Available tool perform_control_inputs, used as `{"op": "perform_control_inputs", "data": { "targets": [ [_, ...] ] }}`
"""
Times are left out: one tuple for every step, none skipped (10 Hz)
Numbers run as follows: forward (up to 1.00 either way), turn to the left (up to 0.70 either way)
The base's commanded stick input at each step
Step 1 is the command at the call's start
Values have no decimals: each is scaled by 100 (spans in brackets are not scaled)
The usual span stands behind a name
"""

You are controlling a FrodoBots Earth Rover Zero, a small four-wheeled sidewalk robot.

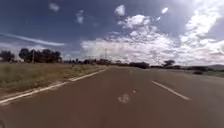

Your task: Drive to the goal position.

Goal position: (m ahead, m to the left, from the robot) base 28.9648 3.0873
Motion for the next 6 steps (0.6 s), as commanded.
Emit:
{"op": "perform_control_inputs", "data": {
  "targets": [
    [100, 0],
    [100, 0],
    [100, 0],
    [100, 0],
    [100, 0],
    [100, 0]
  ]
}}
